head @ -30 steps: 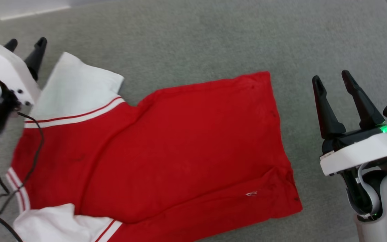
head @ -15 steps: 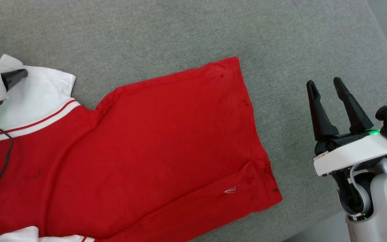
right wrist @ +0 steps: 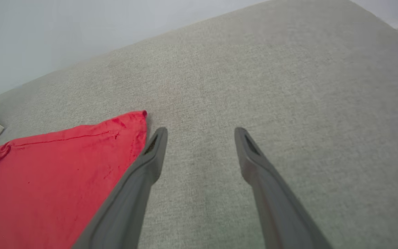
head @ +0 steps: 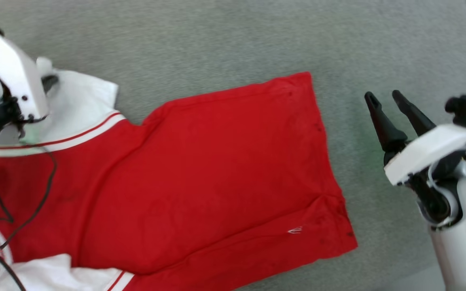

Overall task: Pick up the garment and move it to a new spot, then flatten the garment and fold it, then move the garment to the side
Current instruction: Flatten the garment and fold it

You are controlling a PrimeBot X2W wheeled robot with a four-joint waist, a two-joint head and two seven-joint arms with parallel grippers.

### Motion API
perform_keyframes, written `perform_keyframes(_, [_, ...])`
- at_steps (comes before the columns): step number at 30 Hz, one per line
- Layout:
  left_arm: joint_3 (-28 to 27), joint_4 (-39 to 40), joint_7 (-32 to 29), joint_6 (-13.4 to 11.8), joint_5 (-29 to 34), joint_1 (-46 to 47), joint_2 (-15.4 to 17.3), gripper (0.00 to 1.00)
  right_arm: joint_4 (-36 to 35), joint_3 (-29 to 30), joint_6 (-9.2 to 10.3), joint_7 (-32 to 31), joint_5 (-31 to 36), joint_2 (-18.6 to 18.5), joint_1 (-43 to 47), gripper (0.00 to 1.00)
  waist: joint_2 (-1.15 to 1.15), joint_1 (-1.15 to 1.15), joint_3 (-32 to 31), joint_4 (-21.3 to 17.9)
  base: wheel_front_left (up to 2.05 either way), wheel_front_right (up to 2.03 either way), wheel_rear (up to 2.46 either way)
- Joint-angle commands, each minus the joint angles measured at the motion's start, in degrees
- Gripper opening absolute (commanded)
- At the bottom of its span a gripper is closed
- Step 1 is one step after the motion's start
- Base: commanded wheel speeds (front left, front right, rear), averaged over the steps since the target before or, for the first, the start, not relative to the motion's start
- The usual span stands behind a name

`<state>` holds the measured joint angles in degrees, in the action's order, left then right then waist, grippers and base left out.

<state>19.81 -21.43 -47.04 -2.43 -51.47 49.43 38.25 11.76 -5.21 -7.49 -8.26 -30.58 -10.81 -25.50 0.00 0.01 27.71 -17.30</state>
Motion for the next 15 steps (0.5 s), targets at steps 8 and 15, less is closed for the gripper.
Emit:
perform_keyframes(8, [1.7, 3.5, 5.5, 2.7, 2.4, 3.9, -3.4, 0.0, 11.3, -7.5, 0.01, -12.1, -5.0, -5.7, -11.9, 1.0, 0.0, -0.01, -0.5, 8.6, 0.0, 0.0, 0.0])
perform_keyframes(15, [2.8, 4.9, 7.1, 3.5, 2.5, 2.9, -4.7, 0.0, 19.2, -14.2, 0.0, -24.5, -7.9, -7.2, -17.1, 1.0, 0.0, -0.01, 0.2, 12.0, 0.0, 0.0, 0.0])
